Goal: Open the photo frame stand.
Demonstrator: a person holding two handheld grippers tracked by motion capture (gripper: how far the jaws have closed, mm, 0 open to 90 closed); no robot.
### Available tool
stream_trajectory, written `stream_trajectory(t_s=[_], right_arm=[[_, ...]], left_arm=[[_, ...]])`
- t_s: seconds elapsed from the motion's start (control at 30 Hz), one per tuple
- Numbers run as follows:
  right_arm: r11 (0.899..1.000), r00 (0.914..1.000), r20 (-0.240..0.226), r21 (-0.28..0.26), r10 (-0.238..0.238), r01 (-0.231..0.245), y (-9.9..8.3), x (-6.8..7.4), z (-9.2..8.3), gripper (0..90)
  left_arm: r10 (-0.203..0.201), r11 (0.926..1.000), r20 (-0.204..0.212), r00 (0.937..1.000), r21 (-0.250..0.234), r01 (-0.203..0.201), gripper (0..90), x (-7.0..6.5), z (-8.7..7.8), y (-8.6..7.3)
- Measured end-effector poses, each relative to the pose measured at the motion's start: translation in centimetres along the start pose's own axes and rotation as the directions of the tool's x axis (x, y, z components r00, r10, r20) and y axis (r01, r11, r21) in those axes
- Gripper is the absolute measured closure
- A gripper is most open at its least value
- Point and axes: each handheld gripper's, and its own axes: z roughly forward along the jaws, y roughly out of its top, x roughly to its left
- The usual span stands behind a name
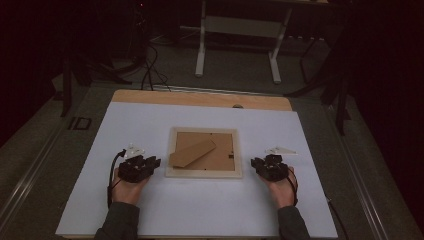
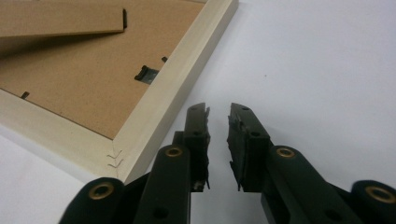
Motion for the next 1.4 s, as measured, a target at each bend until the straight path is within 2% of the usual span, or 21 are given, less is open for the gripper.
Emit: stream_trajectory(t_s=[0.2,0.37,0.43,0.63,0.73,0.9,1.07,1.13,1.27,1.33,1.4], right_arm=[[1.000,0.9999,-0.014,-0.010,0.008,-0.008,0.0,-0.2,-0.3,70.3],[1.000,0.9994,-0.030,-0.011,0.020,-0.020,-0.2,0.1,-0.2,67.6],[1.000,0.9993,-0.034,-0.010,0.019,-0.019,-0.2,0.1,-0.2,66.6],[1.000,0.9988,-0.041,-0.013,0.027,-0.027,-0.3,-0.2,-0.4,64.2],[0.999,0.9987,-0.042,-0.016,0.029,-0.030,-0.3,-0.3,-0.5,63.6],[0.999,0.9984,-0.047,-0.022,0.032,-0.033,-0.2,-0.4,-0.6,62.7],[0.999,0.9982,-0.047,-0.025,0.038,-0.039,-0.2,-0.5,-0.7,62.2],[0.999,0.9982,-0.046,-0.025,0.039,-0.040,-0.2,-0.6,-0.7,61.5],[0.998,0.9974,-0.051,-0.023,0.051,-0.052,-0.2,-0.7,-0.7,59.1],[0.997,0.9951,-0.073,-0.029,0.067,-0.069,-0.2,-0.8,-0.7,58.8],[0.997,0.9946,-0.076,-0.032,0.071,-0.074,-0.2,-0.8,-0.7,58.6]], left_arm=[[0.004,0.9997,0.036,0.9994,-0.023,-0.003,66.7,0.2,-0.8,0.6],[0.011,0.9998,0.067,0.9977,-0.020,-0.009,65.0,0.1,-1.0,1.3],[0.011,0.9999,0.102,0.9947,-0.012,-0.010,65.0,0.1,-1.0,1.7],[0.042,0.9988,0.147,0.9882,-0.029,-0.039,64.6,-0.3,-1.6,3.8],[0.057,0.9981,0.174,0.9831,-0.032,-0.052,62.9,-0.6,-1.6,5.0],[0.094,0.9952,0.195,0.9763,0.008,-0.097,56.5,-1.5,-0.7,6.5],[0.112,0.9911,0.213,0.9706,0.047,-0.124,54.1,-2.1,0.5,7.3],[0.114,0.9885,0.223,0.9680,0.071,-0.133,53.2,-2.3,1.0,7.6],[0.114,0.9824,0.226,0.9674,0.120,-0.144,50.1,-2.4,2.1,7.9],[0.119,0.9784,0.229,0.9662,0.139,-0.153,47.3,-2.5,2.5,8.0],[0.116,0.9768,0.248,0.9618,0.147,-0.156,45.3,-2.4,2.8,8.1]])
